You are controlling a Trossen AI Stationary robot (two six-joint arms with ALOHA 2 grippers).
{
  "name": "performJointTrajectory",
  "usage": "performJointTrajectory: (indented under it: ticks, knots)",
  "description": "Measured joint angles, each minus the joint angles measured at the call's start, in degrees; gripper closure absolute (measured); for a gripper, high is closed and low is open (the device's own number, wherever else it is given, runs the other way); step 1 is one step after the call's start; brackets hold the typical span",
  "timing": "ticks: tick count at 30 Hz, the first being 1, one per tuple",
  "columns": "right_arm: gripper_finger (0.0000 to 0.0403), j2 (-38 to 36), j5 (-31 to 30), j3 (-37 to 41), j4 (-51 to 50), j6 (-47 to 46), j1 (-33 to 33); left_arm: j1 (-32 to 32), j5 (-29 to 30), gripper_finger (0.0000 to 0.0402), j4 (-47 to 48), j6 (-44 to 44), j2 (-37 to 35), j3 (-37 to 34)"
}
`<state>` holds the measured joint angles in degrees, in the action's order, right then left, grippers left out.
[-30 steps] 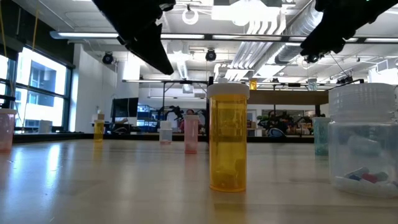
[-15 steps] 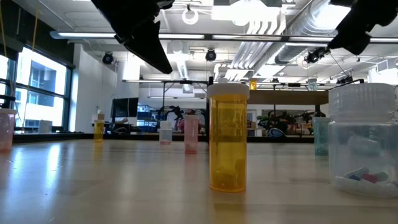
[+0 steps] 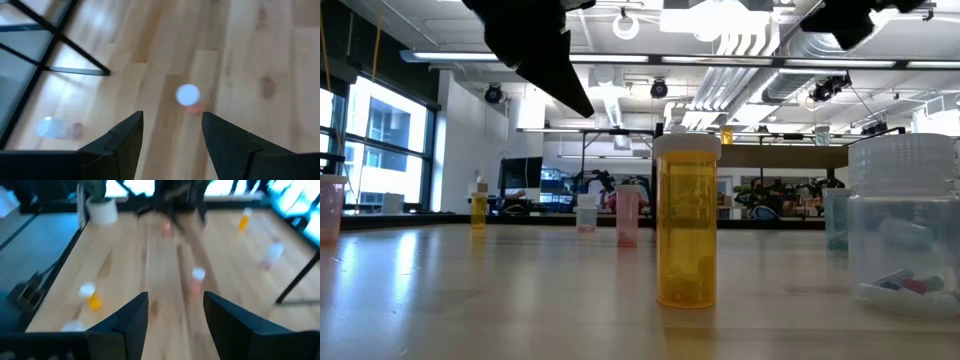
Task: Pick and place medicine bottles onto shelf by color
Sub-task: Put the center pink pill bottle on the shelf
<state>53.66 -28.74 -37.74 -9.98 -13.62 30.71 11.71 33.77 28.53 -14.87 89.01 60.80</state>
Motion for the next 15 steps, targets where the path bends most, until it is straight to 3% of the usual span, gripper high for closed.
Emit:
performJointTrajectory:
  ticks: [7, 15]
  knots:
    - [0.0222, 6.3, -2.7, 0.0, 13.7, 6.5, -2.3, -0.1, -4.9, 0.0211, -7.0, -0.4, -0.6, -5.4]
    - [0.0222, 9.6, -2.6, 0.0, 17.6, 7.1, -7.6, -0.1, -6.2, 0.0211, -16.9, -1.7, -2.3, -13.5]
